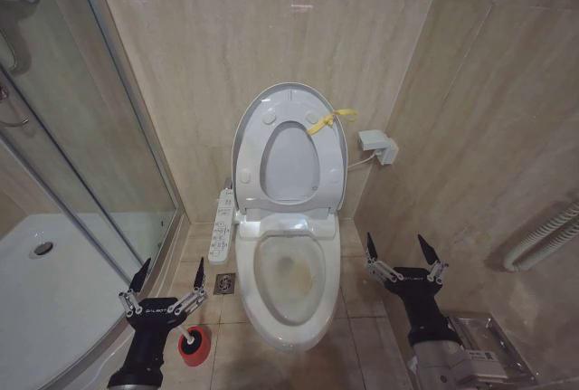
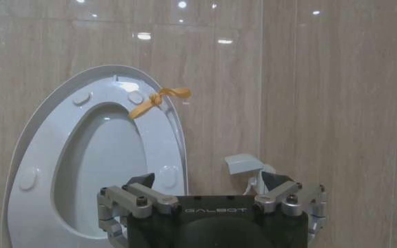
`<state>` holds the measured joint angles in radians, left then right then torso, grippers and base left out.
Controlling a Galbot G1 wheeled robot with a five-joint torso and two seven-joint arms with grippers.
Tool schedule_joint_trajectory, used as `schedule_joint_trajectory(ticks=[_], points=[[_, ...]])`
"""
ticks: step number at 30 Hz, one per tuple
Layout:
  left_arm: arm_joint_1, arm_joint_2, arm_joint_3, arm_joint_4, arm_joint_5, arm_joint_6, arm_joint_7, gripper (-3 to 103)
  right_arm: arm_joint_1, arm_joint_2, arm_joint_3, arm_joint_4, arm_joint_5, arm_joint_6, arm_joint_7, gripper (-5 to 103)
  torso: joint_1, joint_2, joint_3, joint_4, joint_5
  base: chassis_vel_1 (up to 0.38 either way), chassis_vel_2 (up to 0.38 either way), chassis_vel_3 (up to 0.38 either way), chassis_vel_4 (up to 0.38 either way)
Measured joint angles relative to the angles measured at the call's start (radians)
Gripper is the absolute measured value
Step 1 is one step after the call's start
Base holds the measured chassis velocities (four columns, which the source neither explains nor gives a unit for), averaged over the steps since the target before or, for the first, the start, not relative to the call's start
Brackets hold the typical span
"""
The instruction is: Open the toilet lid, clean the toilet bowl with a toilet brush, close the toilet lid, and flush.
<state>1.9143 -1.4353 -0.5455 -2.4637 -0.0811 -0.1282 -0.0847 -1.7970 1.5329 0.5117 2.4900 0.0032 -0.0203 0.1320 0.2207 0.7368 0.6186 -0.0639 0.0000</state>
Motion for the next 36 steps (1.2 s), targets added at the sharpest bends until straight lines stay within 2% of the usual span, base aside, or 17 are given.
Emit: schedule_joint_trajectory(ticks=[13, 14, 15, 16, 18, 19, 21, 22, 25, 26, 28, 36], points=[[-0.009, 0.004, -0.006, 0.000, -0.009, 0.014, 0.001, 100, 0.000, 0.000, 0.000, 0.000, 0.000, 0.000, 0.000, 100, 0.000, 0.000, 0.000, 0.0002, 0.0000, 0.000, 0.000, 0.000, 0.000], [-0.030, 0.013, -0.020, -0.003, -0.030, 0.044, 0.005, 100, 0.000, 0.000, 0.000, 0.000, 0.000, 0.000, 0.000, 100, 0.000, 0.000, 0.000, 0.0004, 0.0001, 0.000, 0.000, 0.000, 0.000], [-0.046, 0.017, -0.028, -0.006, -0.038, 0.053, 0.006, 100, 0.000, 0.000, 0.000, 0.000, 0.000, 0.000, 0.000, 100, 0.000, 0.000, 0.000, -0.0010, 0.0000, 0.000, 0.000, 0.000, 0.000], [-0.053, 0.020, -0.033, -0.006, -0.046, 0.066, 0.008, 100, 0.000, 0.000, 0.000, 0.000, 0.000, 0.000, 0.000, 100, 0.000, 0.000, 0.000, 0.0002, -0.0005, 0.000, 0.000, 0.000, 0.000], [-0.066, 0.026, -0.047, -0.009, -0.058, 0.083, 0.010, 100, 0.000, 0.000, 0.000, 0.000, 0.000, 0.000, 0.000, 100, 0.000, 0.000, 0.000, 0.0006, 0.0001, 0.000, 0.000, 0.000, 0.000], [-0.092, 0.038, -0.073, -0.021, -0.083, 0.116, 0.016, 100, 0.000, 0.000, 0.000, 0.000, 0.000, 0.000, 0.000, 100, 0.000, 0.000, 0.000, -0.0001, 0.0001, 0.000, 0.000, 0.000, 0.000], [-0.145, 0.062, -0.124, -0.033, -0.135, 0.185, 0.028, 100, 0.000, 0.000, 0.000, 0.000, 0.000, 0.000, 0.000, 100, 0.000, 0.000, 0.000, -0.0001, 0.0001, 0.000, 0.000, 0.000, 0.000], [-0.145, 0.062, -0.124, -0.033, -0.135, 0.185, 0.028, 100, 0.000, 0.000, 0.000, 0.000, 0.000, 0.000, 0.000, 100, 0.000, 0.000, 0.000, -0.0001, 0.0001, 0.000, 0.000, 0.000, 0.000], [-0.235, 0.103, -0.210, -0.036, -0.222, 0.304, 0.049, 100, 0.000, 0.000, 0.000, 0.000, 0.000, 0.000, 0.000, 100, 0.000, 0.000, 0.000, 0.0000, -0.0002, 0.000, 0.000, 0.000, 0.000], [-0.235, 0.103, -0.210, -0.036, -0.222, 0.304, 0.049, 100, 0.000, 0.000, 0.000, 0.000, 0.000, 0.000, 0.000, 100, 0.000, 0.000, 0.000, 0.0000, -0.0002, 0.000, 0.000, 0.000, 0.000], [-0.270, 0.119, -0.243, -0.036, -0.256, 0.349, 0.057, 100, 0.000, 0.000, 0.000, 0.000, 0.000, 0.000, 0.000, 100, 0.000, 0.000, 0.000, -0.0004, -0.0002, 0.000, 0.000, 0.000, 0.000], [-0.277, 0.122, -0.253, -0.036, -0.263, 0.357, 0.062, 100, 0.000, 0.000, 0.000, 0.000, 0.000, 0.000, 0.000, 100, 0.000, 0.000, 0.000, 0.0000, -0.0001, 0.000, 0.000, 0.000, 0.000]])
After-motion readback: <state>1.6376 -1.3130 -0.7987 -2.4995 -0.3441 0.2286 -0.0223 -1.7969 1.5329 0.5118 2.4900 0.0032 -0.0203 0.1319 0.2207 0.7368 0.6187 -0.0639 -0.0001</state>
